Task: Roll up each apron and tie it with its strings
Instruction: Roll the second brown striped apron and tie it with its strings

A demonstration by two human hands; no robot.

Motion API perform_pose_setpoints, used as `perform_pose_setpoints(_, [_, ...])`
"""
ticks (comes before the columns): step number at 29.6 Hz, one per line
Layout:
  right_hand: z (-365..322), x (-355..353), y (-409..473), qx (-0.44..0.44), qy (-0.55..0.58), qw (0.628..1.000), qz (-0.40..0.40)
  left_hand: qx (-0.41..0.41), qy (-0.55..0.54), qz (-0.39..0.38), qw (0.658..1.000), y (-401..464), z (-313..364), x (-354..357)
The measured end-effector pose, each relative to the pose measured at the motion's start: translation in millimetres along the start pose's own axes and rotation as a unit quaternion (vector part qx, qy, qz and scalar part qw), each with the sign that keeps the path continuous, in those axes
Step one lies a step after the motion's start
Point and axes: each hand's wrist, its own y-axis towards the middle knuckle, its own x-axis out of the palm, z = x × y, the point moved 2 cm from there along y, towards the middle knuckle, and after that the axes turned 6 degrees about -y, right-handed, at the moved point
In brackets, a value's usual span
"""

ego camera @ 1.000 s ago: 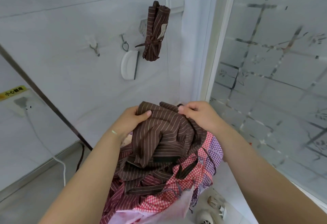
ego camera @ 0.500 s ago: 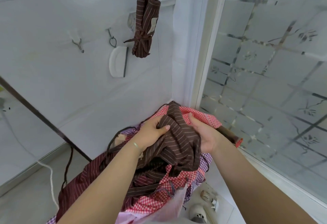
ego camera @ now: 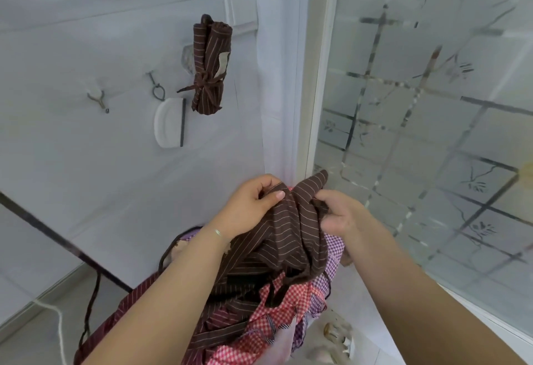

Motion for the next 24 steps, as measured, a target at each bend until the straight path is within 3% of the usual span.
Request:
perform_pose_setpoints(1, [-7.1,-3.0,-2.4,-0.066,-0.057,0.995,0.044,-0.001,0.002,-0.004,1.000,0.5,4.1,-2.0])
perform_pose_setpoints(2, [-17.1,-8.9,-4.3,-0.170,-0.147,0.966,0.128,-0.003,-0.003,-0.010,1.000,0.9,10.3,-3.7])
perform_pose_setpoints(4, [-37.3,-16.9,-17.5,-0.384,-0.316,0.825,0.270,-0.003,-0.026,-0.033,0.999,2.4,24.8,-3.0])
perform_pose_setpoints(5, [-43.8,-13.4,-27.1,-0.455,-0.365,0.763,0.280,0.000,-0.040,-0.045,0.998,3.1,31.8,-1.2])
perform_pose_setpoints(7, [-50.8,-2.0,-39.6,-0.537,-0.409,0.703,0.225,0.022,-0.064,-0.062,0.996,6.2,46.1,4.0])
perform_pose_setpoints(8, [-53.9,5.4,-46.3,-0.551,-0.417,0.700,0.180,0.040,-0.063,-0.065,0.995,9.9,53.9,8.5])
perform_pose_setpoints(13, [-59.8,28.9,-68.2,-0.498,-0.409,0.764,-0.034,0.174,0.053,0.016,0.983,29.7,69.3,16.0])
perform_pose_setpoints(15, [-64.9,27.5,-74.0,-0.494,-0.386,0.774,-0.088,0.207,0.039,0.019,0.977,33.7,73.0,16.8])
perform_pose_setpoints(20, [-74.5,21.2,-88.7,-0.494,-0.402,0.759,-0.132,0.151,-0.018,-0.022,0.988,37.9,80.9,16.0])
perform_pose_setpoints(24, [-75.5,18.0,-91.3,-0.477,-0.387,0.780,-0.116,0.139,0.065,-0.027,0.988,42.6,85.1,12.1])
